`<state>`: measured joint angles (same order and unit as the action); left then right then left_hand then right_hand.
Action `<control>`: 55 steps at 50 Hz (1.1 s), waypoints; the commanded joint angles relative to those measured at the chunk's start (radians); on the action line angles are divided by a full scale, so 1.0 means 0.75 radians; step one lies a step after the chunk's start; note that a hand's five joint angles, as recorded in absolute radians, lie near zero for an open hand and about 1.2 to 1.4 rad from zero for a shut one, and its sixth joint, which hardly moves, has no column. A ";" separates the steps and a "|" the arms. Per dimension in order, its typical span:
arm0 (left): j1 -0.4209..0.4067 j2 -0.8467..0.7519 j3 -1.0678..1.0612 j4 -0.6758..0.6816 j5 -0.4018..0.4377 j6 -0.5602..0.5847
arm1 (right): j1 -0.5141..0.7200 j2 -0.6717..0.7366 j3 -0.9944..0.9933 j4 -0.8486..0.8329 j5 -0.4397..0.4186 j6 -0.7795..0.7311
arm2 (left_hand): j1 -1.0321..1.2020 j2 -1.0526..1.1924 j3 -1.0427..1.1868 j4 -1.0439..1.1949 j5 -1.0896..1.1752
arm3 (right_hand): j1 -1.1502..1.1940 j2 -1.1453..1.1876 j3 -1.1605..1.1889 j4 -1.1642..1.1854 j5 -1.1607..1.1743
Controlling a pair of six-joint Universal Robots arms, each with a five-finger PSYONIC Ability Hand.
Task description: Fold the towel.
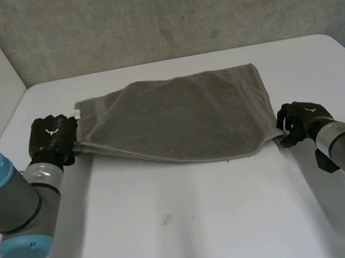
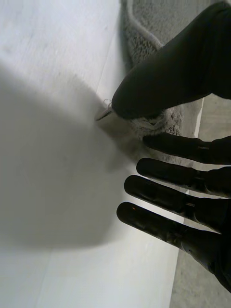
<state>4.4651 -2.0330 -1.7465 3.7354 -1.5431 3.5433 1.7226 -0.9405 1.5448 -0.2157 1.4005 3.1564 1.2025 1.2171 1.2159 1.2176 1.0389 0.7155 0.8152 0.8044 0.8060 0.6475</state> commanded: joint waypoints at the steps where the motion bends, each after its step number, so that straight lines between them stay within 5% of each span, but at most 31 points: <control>1: 0.000 0.003 -0.001 0.000 0.000 0.000 | 0.002 0.000 -0.004 0.007 -0.014 0.089 | 0.258 0.239 0.241 0.238 0.244 | 0.259 0.126 0.141 0.139 0.117; 8: 0.000 0.003 0.001 0.000 0.002 0.000 | 0.008 0.027 -0.016 -0.003 -0.016 0.107 | 0.258 0.239 0.241 0.238 0.244 | 0.424 0.291 0.305 0.303 0.282; 10: 0.000 0.001 -0.001 0.000 0.002 0.002 | 0.008 0.039 -0.037 -0.005 -0.008 0.103 | 0.258 0.239 0.241 0.238 0.244 | 0.905 0.772 0.786 0.784 0.763; 19: 0.000 0.029 -0.015 -0.105 0.002 0.019 | 0.002 -0.041 -0.043 -0.015 -0.012 0.044 | 0.258 0.239 0.241 0.238 0.244 | 0.908 0.775 0.789 0.787 0.766; 25: -0.006 0.091 -0.032 -0.389 0.004 0.023 | 0.008 -0.188 0.002 0.061 -0.025 -0.324 | 0.258 0.239 0.241 0.238 0.244 | 0.908 0.775 0.789 0.787 0.766; 27: -0.006 0.135 -0.048 -0.521 0.004 0.021 | 0.008 -0.253 0.036 0.189 -0.012 -0.664 | 0.258 0.239 0.241 0.238 0.244 | 0.908 0.775 0.789 0.787 0.766; 33: -0.004 0.242 -0.103 -0.685 0.002 0.031 | -0.006 -0.329 0.124 0.424 0.057 -1.164 | 0.258 0.239 0.241 0.238 0.244 | 0.908 0.775 0.789 0.787 0.766; 44: 0.003 0.491 -0.183 -1.139 0.002 0.223 | -0.024 -0.666 0.266 0.803 0.188 -1.416 | 0.258 0.239 0.241 0.238 0.244 | 0.908 0.775 0.789 0.787 0.766; 55: -0.004 0.412 -0.062 -0.962 0.010 0.229 | 0.002 -0.597 0.145 0.472 0.168 -1.394 | 0.258 0.239 0.241 0.238 0.244 | 0.908 0.775 0.789 0.787 0.766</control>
<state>4.4679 -1.6540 -1.8586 2.9021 -1.5367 3.7187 1.7123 -1.4529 1.7137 0.3231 1.5372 2.0864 1.2031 1.2171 1.2159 1.2176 1.0389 0.9660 1.1762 1.1861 1.1928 0.9942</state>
